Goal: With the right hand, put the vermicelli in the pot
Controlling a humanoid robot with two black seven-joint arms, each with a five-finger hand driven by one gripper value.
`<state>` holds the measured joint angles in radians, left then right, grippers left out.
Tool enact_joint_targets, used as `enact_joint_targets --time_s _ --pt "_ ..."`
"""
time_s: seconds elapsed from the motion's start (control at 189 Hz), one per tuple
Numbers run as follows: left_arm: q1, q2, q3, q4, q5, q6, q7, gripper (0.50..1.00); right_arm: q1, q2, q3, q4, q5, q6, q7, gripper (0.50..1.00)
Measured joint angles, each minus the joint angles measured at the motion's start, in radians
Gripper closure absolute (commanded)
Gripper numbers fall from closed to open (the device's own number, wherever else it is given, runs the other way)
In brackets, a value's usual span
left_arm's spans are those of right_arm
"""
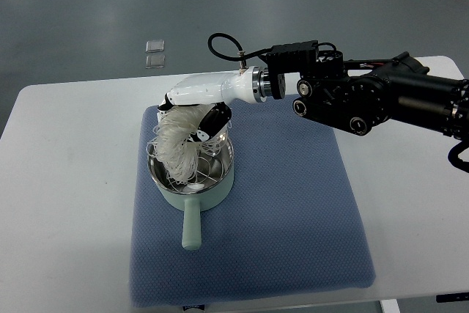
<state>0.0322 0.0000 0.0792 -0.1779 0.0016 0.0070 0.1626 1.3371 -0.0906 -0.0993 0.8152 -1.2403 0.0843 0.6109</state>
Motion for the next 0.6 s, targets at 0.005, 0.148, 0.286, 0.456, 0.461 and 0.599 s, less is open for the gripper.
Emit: enact_joint_targets --time_s 0.005,0.148,0.286,0.456,0.461,0.599 --pt "0.000 0.000 0.000 0.000 0.000 0.000 0.000 0.500 -0.001 0.000 0.000 0.000 0.000 0.000 0.000 0.812" --pt "0.000 0.000 0.000 0.000 0.000 0.000 0.000 0.500 -0.044 -0.003 0.011 -0.003 0.004 -0.008 0.000 0.638" --pt "0.000 0.000 0.000 0.000 0.000 0.000 0.000 0.500 -0.078 -0.004 0.016 -0.012 0.007 -0.008 0.000 0.601" --pt "0.000 0.000 0.000 0.000 0.000 -0.001 0.000 0.500 -0.081 -0.005 0.024 -0.013 0.027 -0.004 0.000 0.601" --pt "0.000 0.000 0.000 0.000 0.000 -0.001 0.000 0.500 -0.081 -0.005 0.025 -0.013 0.028 -0.004 0.000 0.601" --pt "0.000 0.000 0.000 0.000 0.000 -0.001 0.000 0.500 -0.076 -0.040 0.096 -0.010 0.066 0.033 0.000 0.581"
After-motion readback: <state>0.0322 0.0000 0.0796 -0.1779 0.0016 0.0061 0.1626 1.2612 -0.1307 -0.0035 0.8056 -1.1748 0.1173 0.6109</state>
